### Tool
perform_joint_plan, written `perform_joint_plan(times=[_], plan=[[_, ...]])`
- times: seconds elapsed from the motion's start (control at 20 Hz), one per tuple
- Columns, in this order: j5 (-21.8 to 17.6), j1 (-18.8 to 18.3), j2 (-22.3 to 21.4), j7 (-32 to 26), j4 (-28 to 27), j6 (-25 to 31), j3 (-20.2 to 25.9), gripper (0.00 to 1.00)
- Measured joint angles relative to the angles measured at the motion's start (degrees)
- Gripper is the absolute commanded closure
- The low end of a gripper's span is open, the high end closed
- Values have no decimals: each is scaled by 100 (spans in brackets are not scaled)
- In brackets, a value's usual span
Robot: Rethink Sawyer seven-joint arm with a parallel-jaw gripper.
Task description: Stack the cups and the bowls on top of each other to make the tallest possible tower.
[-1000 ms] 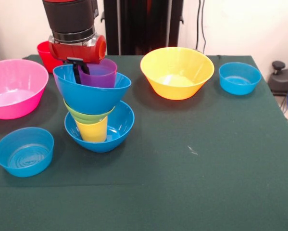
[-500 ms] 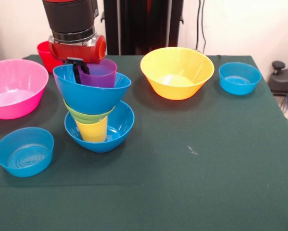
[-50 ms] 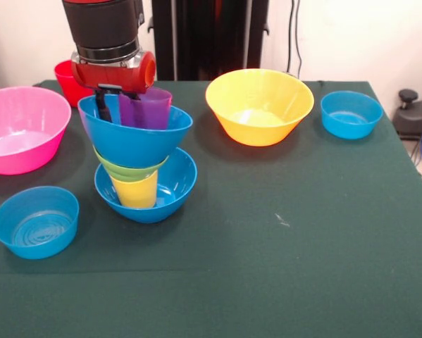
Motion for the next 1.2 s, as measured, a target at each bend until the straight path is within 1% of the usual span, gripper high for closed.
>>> perform_joint_plan(times=[0.75, 1.2], plan=[[0, 0, -2, 0, 3, 0, 0, 0], [4, 0, -195, 0, 45, 0, 28, 0]])
